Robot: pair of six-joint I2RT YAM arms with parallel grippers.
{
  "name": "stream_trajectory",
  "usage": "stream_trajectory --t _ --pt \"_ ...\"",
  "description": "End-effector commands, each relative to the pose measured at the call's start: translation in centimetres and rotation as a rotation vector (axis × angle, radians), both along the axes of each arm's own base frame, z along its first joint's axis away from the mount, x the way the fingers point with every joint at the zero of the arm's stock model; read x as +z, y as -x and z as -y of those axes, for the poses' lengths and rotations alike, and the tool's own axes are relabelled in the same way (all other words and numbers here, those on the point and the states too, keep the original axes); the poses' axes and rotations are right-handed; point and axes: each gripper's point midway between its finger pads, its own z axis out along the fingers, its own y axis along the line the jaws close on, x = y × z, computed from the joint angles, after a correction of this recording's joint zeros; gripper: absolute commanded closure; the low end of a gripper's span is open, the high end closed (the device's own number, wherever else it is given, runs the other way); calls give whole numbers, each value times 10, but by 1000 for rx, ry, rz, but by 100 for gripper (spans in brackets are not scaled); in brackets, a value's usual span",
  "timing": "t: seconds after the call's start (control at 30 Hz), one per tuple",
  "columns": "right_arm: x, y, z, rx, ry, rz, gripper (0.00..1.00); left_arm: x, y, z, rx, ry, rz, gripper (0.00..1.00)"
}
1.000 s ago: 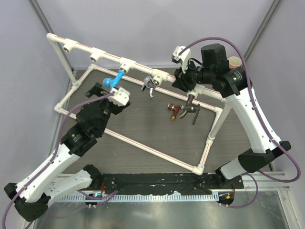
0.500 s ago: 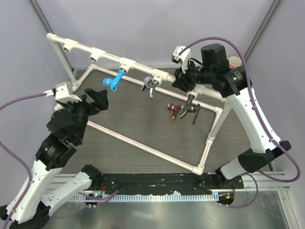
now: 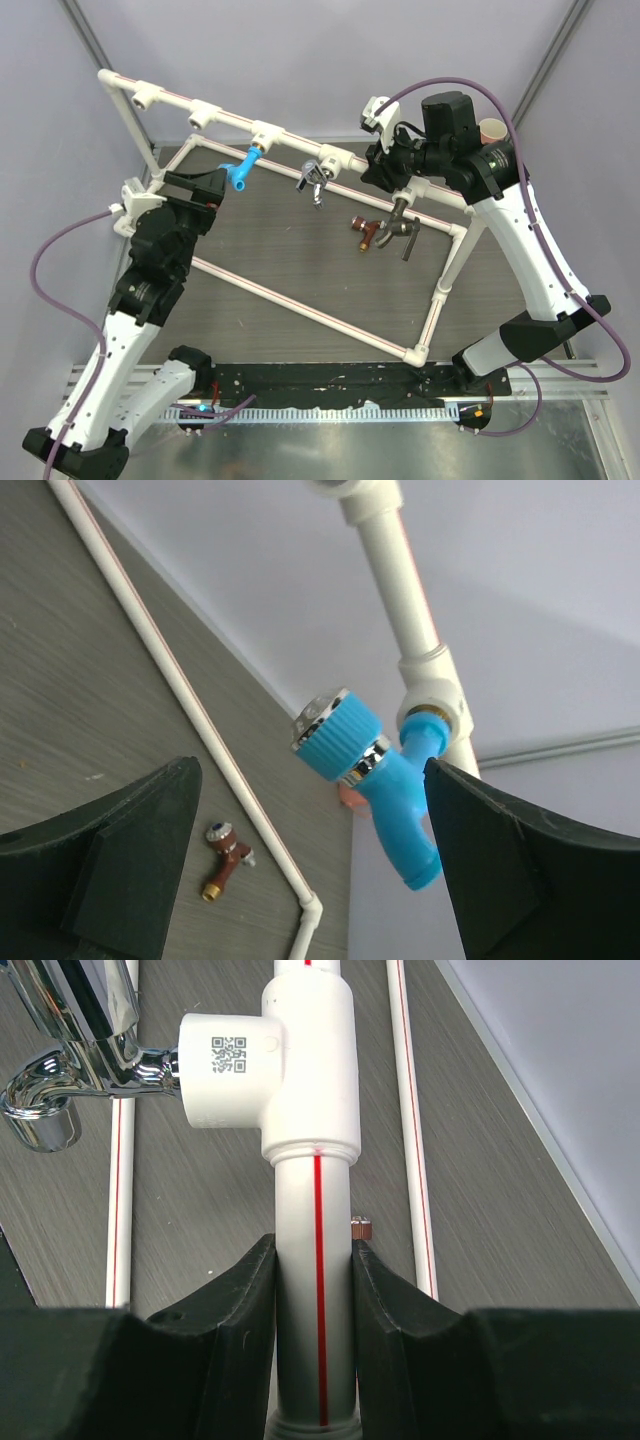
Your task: Install the water faucets
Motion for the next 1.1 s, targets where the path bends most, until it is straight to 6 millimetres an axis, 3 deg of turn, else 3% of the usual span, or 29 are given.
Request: stream_trajectory --t 0.0,0.17,0.47,0.67,0.87,0.9,1.07 --pt "-4 -1 -8 -12 -35 -45 99 22 -11 18 -66 195 82 4" --pt "-4 0 -9 -10 -38 -45 99 17 -23 35 -129 262 76 7" --pt "-5 0 -10 -8 -38 -50 99 18 -35 40 -132 326 116 16" --pt "-5 -1 -10 -8 -39 -49 99 23 -34 35 -113 324 148 37" --pt "-6 -1 -10 -6 -39 -55 99 31 -28 28 -89 260 173 71" --pt "-5 -1 -10 -6 -41 -51 99 31 -28 27 -88 232 176 78" --pt "-6 -1 -10 -7 -41 -53 99 40 -27 33 -129 33 189 92"
